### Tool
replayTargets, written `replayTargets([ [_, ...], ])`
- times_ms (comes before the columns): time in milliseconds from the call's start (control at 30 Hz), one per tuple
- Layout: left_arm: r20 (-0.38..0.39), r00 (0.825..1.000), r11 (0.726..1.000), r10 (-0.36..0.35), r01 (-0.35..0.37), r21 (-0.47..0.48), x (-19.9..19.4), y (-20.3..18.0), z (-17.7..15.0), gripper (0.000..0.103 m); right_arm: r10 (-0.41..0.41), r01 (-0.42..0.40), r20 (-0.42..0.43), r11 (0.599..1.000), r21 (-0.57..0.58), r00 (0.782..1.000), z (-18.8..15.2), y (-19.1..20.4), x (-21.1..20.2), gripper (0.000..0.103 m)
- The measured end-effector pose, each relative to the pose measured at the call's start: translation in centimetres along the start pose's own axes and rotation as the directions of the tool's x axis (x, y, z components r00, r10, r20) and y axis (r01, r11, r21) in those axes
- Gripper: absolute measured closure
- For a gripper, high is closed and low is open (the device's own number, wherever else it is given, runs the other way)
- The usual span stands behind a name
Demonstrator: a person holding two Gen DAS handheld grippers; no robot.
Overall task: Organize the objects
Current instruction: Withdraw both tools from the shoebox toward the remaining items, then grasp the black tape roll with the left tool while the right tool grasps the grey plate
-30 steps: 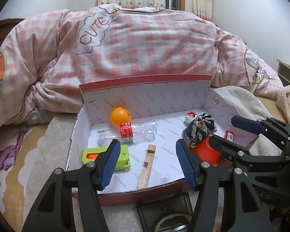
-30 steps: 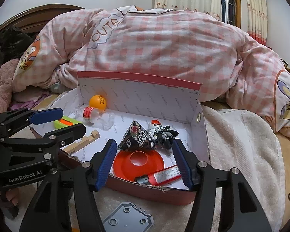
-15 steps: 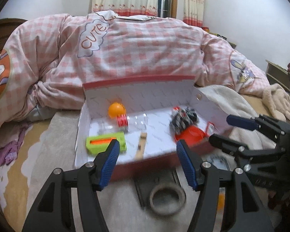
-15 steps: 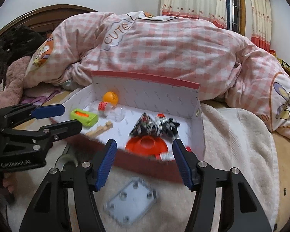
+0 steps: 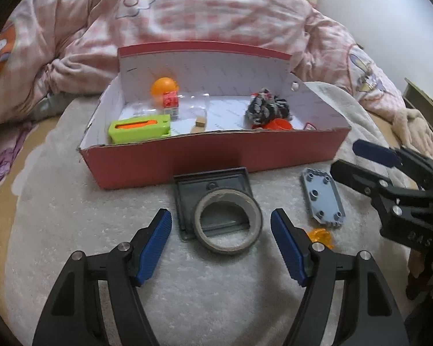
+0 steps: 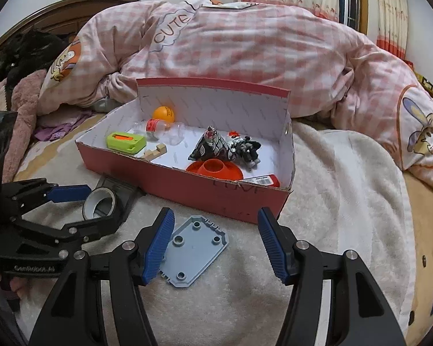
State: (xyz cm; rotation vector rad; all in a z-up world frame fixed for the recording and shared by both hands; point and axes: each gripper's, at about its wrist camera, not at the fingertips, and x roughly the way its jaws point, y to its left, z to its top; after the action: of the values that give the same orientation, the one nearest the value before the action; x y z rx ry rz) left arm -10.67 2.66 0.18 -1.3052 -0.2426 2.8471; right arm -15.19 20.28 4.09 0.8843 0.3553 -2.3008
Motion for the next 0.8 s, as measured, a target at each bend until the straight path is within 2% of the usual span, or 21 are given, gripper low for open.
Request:
replayTargets([
  [100,0.0,1.0,1.0,0.01,-0.01,0.006,0.0,0.0,-0.2,0.031,-0.007,0.007,-0.015,1.0,-0.013,1.0,-0.2,0.4,0.4,0.042],
  [133,0.002,1.0,1.0,0.011,-0.011,0.009,0.0,0.0,-0.2,0.037,-0.007,0.006,-0.022,1.0,-0.015,1.0,-0.2,0.5,0.5,0.042],
  [167,0.007,1.0,1.0,0.014,-0.014,0.01,-0.1,-0.1,-0.3,0.051,-0.009,0.009,-0.033,1.0,-0.018,0.999,-0.3,0.7,0.7,0.042],
  [467,0.067,0.996,0.994,0.061,-0.067,0.082,-2.0,-1.5,-0.6,0.052,-0.039,0.033,-0.127,0.998,-0.051,0.991,-0.8,2.1,3.1,0.041],
  [600,0.084,0.994,0.992,0.065,-0.074,0.104,-2.5,-2.0,-0.7,0.052,-0.061,0.06,-0.156,0.998,-0.016,0.986,-0.6,1.7,3.8,0.032],
  [800,0.075,0.995,0.991,0.065,-0.073,0.108,-2.5,-2.1,-0.9,0.052,-0.048,0.054,-0.168,0.998,0.028,0.985,-0.8,1.0,3.9,0.029],
])
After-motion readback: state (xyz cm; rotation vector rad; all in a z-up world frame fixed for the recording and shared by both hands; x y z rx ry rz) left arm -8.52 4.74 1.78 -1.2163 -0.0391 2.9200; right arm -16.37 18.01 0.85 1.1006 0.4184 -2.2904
